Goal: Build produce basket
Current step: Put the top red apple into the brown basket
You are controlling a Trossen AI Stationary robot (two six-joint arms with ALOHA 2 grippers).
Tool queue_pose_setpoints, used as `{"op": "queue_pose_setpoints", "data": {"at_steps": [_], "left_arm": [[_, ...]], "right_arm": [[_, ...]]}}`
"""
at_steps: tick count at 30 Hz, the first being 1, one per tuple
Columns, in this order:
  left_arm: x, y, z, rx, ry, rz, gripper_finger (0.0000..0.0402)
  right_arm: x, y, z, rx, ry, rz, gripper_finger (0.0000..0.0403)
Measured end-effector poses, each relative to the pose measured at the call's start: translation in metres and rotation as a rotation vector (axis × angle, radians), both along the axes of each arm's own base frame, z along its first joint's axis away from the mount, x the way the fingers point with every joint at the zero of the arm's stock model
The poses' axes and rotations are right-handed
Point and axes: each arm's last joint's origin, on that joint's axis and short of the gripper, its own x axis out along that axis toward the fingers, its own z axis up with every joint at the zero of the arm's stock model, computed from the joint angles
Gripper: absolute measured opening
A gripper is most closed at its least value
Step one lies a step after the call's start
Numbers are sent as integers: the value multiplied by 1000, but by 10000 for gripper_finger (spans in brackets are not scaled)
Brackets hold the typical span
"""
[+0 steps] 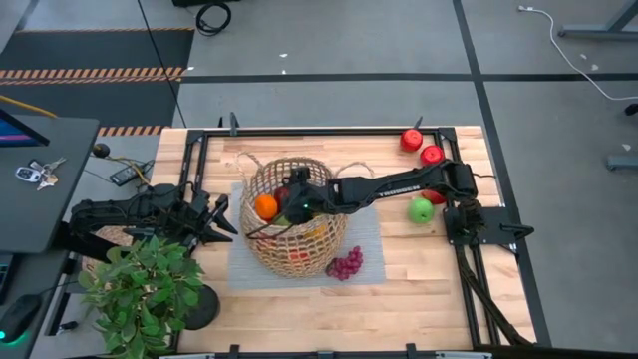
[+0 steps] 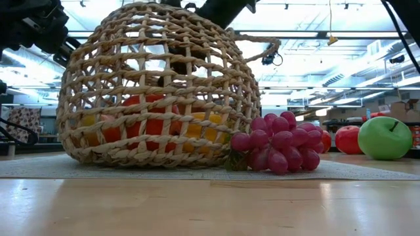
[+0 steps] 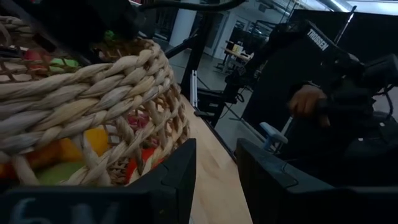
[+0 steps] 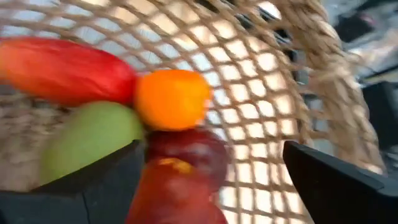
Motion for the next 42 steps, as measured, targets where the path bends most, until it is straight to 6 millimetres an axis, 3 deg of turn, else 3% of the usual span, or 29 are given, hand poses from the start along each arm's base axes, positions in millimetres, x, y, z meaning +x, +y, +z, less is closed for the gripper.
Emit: {"op": "queue_pose_setpoints", "data": {"at_steps": [4, 10, 14, 20, 25, 31, 34, 42], "left_arm": [[0, 0, 0, 0, 0, 0, 121], [0, 0, 0, 0, 0, 0, 121], [0, 0, 0, 0, 0, 0, 121], [0, 0, 0, 0, 0, 0, 121], [0, 0, 0, 0, 0, 0, 121], [0, 0, 0, 0, 0, 0, 121], [0, 0, 0, 0, 0, 0, 121], [0, 0, 0, 0, 0, 0, 121]], "right_arm": [[3, 0, 23, -119, -53, -103, 386], [-6, 2, 82, -147, -155, -190, 383], [-33, -2, 115, -78, -202, -247, 382], [-86, -29, 150, 114, -245, -395, 382], [-131, -52, 148, 160, -280, -551, 382], [-185, -94, 127, 171, -378, -756, 382], [-204, -124, 108, 273, -416, -811, 380], [-242, -194, 50, 376, -284, -1040, 384]]}}
